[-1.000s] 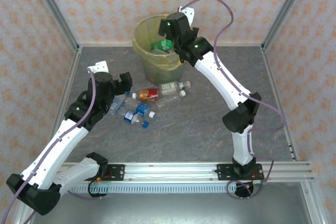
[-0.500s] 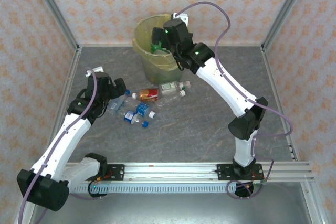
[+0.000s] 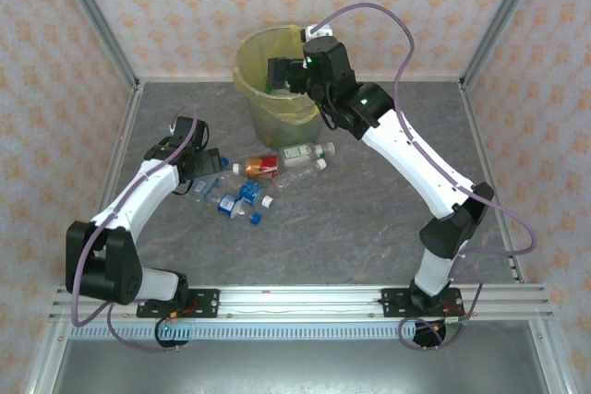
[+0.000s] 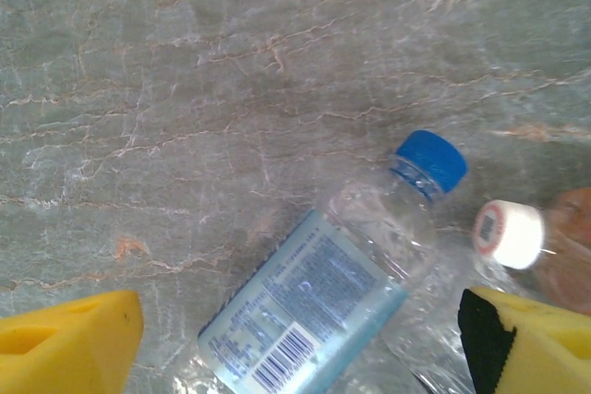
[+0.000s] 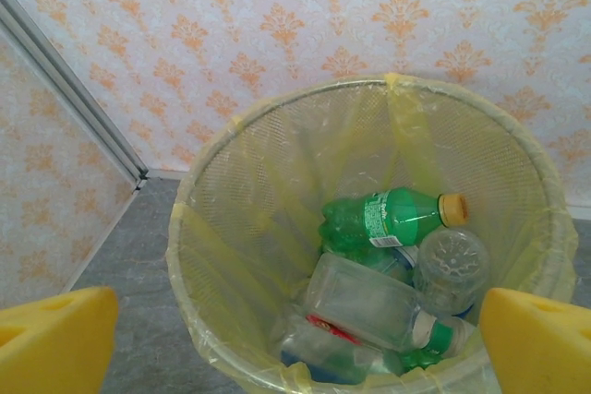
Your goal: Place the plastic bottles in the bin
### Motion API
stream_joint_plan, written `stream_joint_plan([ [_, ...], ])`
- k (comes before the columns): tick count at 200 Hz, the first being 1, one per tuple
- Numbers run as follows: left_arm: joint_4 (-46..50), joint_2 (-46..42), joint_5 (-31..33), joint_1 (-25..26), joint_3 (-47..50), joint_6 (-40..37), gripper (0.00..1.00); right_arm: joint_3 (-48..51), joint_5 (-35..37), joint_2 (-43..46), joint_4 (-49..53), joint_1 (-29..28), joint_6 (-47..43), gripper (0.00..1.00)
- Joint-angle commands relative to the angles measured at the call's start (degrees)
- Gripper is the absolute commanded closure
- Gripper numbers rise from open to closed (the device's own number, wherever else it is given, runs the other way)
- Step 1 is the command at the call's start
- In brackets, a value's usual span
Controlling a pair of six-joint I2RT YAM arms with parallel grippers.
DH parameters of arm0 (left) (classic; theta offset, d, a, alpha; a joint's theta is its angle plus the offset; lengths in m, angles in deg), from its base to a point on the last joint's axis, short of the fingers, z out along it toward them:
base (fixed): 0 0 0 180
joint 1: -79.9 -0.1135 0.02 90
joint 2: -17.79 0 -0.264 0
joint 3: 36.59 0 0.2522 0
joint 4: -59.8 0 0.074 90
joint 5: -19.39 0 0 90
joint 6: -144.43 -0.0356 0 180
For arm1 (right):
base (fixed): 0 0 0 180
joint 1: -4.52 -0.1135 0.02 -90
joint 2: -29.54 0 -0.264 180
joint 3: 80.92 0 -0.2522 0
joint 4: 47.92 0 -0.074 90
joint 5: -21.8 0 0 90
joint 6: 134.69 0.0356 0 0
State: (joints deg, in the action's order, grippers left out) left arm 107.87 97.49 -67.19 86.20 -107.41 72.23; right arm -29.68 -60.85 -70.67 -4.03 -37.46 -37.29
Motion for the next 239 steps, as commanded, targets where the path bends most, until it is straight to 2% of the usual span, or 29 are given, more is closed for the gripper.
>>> stream_joint_plan([
  [1, 2.76, 3.21, 0.97, -0.48, -2.28, -1.90, 0.10, 2.13, -1.60, 2.37, -3.26, 1.87, -1.98, 0.00],
  [64, 4.43, 7.76, -3.16, -1.06, -3.13, -2.78, 0.10, 4.97, -5.94, 3.96, -5.56, 6.50, -1.10, 0.00],
  [118, 3.61, 12.20, -0.90, -1.98, -2.82, -1.57, 0.10, 5.00, -6.86, 3.11, -5.87, 7.59, -1.62, 0.00],
  [165, 3.05, 13.09, 1.23, -5.98, -3.48, 0.43, 0.11, 5.19, -7.22, 2.99, -5.76, 7.78, -1.72, 0.00],
  [239, 2.81, 12.31, -6.70, -6.31, -9.32, 1.40, 0.12, 8.01, -6.78, 4.74, -6.60, 7.95, -1.35, 0.00],
])
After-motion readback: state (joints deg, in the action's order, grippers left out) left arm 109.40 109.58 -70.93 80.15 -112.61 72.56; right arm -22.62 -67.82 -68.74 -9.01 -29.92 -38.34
